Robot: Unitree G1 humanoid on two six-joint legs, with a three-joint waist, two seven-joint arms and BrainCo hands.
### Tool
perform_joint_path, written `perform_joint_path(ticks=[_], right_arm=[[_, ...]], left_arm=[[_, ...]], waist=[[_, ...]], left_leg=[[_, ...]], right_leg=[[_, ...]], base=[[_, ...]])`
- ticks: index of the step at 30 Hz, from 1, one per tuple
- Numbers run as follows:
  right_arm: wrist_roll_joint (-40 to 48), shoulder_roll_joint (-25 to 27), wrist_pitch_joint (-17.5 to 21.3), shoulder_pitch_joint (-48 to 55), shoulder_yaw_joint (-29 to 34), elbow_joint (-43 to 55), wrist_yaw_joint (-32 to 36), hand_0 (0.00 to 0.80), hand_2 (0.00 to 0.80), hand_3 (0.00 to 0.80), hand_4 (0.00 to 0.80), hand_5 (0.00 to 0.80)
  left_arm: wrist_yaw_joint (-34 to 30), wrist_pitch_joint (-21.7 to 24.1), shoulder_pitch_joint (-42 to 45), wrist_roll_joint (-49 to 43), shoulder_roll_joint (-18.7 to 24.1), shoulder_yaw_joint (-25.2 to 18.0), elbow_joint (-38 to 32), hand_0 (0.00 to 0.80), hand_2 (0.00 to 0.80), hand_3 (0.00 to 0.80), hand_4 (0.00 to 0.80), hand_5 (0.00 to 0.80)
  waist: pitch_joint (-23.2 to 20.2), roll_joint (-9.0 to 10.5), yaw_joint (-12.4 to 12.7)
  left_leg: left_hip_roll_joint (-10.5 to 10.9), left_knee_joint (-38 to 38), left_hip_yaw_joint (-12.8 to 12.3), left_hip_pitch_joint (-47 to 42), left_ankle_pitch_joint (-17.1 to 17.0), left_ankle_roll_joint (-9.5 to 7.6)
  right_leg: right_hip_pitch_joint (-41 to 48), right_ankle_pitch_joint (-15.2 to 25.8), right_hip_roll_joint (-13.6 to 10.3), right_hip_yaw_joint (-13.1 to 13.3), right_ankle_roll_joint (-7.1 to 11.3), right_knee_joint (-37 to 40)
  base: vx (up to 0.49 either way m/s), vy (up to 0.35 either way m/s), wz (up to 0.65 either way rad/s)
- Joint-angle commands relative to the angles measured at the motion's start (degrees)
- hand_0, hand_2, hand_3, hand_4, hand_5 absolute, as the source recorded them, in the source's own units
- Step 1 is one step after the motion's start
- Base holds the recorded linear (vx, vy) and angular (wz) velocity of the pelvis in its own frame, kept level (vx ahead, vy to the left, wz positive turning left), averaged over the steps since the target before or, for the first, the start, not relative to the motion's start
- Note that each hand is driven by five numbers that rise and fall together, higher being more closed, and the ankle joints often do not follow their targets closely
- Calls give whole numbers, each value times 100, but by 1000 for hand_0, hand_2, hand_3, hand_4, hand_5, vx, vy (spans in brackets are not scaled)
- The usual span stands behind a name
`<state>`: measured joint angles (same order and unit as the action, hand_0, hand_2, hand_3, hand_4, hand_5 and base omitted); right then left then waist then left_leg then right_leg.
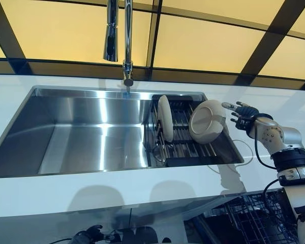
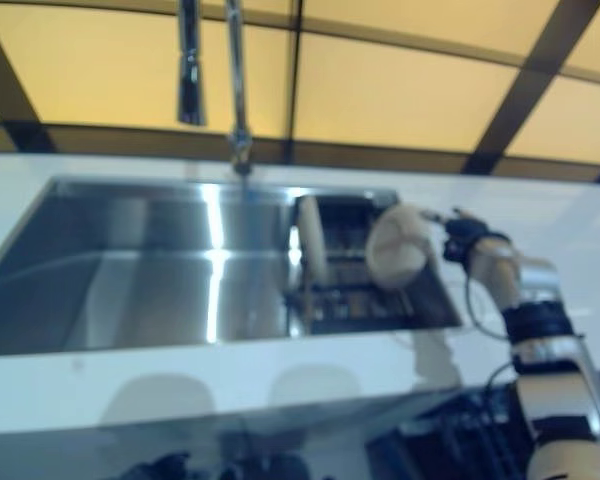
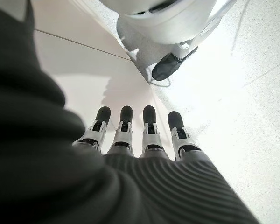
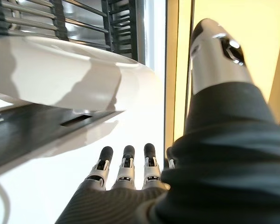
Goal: Take plates into dishwasher
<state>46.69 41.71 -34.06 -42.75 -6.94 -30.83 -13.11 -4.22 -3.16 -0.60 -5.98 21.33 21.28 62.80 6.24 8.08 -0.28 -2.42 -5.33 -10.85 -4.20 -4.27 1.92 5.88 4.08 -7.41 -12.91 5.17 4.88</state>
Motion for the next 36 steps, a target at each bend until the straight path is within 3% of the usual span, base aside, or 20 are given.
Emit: perform_joint_path(ticks=[1, 15, 36], right_arm=[[6, 525, 279, -829, -206, -236, -80, 0, 0, 0, 0, 0], [-25, 418, -130, -762, -360, -190, 398, 0, 0, 0, 0, 0], [-35, 263, -263, -745, -515, -326, 573, 0, 0, 0, 0, 0]], left_arm=[[-10, 64, -325, -121, 20, 412, 88, 0, 0, 0, 0, 0], [-7, 78, -334, -128, 9, 386, 101, 0, 0, 0, 0, 0], [9, 76, -329, -99, 31, 412, 39, 0, 0, 0, 0, 0]], waist=[[-37, -147, 332], [-39, -122, 322], [-5, -122, 380]], left_leg=[[14, 33, -83, -225, 525, -103], [16, 33, -98, -217, 521, -99], [21, 33, -91, -197, 511, -99]], right_leg=[[-150, 103, -205, -51, 444, -334], [-152, 103, -197, -57, 430, -320], [-159, 108, -205, -106, 440, -332]], base=[[0, 0, 0], [0, 0, 0], [0, 0, 0]])
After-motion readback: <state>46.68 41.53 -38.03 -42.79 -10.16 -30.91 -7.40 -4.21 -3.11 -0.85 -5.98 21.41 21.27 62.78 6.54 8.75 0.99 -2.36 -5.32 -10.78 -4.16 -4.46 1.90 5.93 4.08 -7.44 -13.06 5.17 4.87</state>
